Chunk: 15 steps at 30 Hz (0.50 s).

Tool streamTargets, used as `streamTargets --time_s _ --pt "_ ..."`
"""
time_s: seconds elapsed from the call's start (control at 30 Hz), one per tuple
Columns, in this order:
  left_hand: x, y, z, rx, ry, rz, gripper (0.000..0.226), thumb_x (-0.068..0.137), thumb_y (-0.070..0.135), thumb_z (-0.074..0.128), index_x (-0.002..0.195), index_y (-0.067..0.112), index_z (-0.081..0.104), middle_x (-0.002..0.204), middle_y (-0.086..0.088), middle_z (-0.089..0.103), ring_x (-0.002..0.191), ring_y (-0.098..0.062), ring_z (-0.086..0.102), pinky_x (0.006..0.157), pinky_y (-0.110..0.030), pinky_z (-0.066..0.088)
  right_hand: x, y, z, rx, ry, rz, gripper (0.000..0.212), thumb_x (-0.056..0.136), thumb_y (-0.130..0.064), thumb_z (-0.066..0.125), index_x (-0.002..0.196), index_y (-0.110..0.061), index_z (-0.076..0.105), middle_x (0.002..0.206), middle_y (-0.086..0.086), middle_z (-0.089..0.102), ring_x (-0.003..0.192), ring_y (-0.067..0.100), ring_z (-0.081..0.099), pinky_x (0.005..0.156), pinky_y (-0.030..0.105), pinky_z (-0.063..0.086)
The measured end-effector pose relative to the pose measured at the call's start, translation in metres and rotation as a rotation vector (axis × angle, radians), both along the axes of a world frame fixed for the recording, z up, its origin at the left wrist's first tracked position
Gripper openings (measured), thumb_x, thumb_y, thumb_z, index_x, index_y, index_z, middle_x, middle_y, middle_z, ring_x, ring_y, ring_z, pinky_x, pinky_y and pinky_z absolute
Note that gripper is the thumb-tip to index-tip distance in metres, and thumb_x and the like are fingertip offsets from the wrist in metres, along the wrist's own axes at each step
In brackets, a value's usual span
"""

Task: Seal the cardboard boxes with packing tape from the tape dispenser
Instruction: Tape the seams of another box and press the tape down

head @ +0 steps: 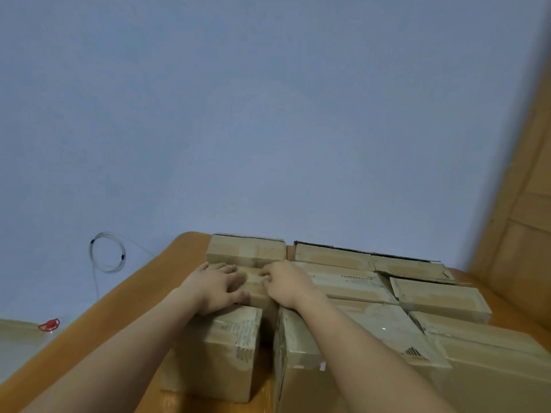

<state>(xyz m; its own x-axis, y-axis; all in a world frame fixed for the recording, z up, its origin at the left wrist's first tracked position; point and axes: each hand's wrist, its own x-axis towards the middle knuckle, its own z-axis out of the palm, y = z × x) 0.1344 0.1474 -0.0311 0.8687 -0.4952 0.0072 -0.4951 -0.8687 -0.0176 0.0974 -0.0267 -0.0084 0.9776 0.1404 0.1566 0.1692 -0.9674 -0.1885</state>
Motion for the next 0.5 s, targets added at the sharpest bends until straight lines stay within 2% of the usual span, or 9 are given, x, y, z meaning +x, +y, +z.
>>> streamTargets --time_s 0.17,0.23,0.37,0.5 --pt "-0.02 -0.026 0.02 -0.109 -0.126 -0.056 0.058 0.095 0.059 0.032 0.142 0.026 0.041 0.149 0.002 0.041 0.132 -0.02 0.042 0.104 -0.036 0.036 -0.02 -0.028 0.02 -0.009 -0.191 0.003 0.024 0.093 -0.016 0.041 0.1 -0.013 0.064 0.103 0.011 0.065 0.095 0.032 0.061 0.07 0.033 0.047" --pt "-0.031 -0.042 0.031 -0.131 -0.122 -0.061 0.056 0.095 0.057 0.034 0.141 0.026 0.042 0.144 0.0 0.046 0.126 -0.022 0.047 0.098 -0.036 0.041 -0.033 -0.049 0.028 -0.031 -0.224 -0.003 0.029 0.09 -0.012 0.04 0.104 -0.015 0.065 0.102 0.008 0.066 0.094 0.029 0.06 0.07 0.035 0.049" --pt "-0.052 -0.085 0.054 -0.194 -0.139 -0.112 0.052 0.096 0.054 0.037 0.133 0.02 0.048 0.131 -0.002 0.053 0.117 -0.022 0.051 0.089 -0.035 0.042 -0.064 -0.103 0.036 -0.245 -0.235 -0.071 0.037 0.092 -0.012 0.037 0.121 -0.018 0.059 0.111 0.009 0.063 0.101 0.03 0.058 0.075 0.039 0.051" --pt "-0.064 -0.142 0.064 -0.188 -0.114 -0.193 0.06 0.095 0.055 0.037 0.143 0.019 0.037 0.146 -0.001 0.043 0.128 -0.024 0.044 0.099 -0.039 0.041 -0.092 -0.164 0.042 -0.253 -0.179 -0.225 0.039 0.094 -0.014 0.037 0.13 -0.018 0.052 0.127 0.006 0.055 0.116 0.027 0.049 0.082 0.038 0.049"
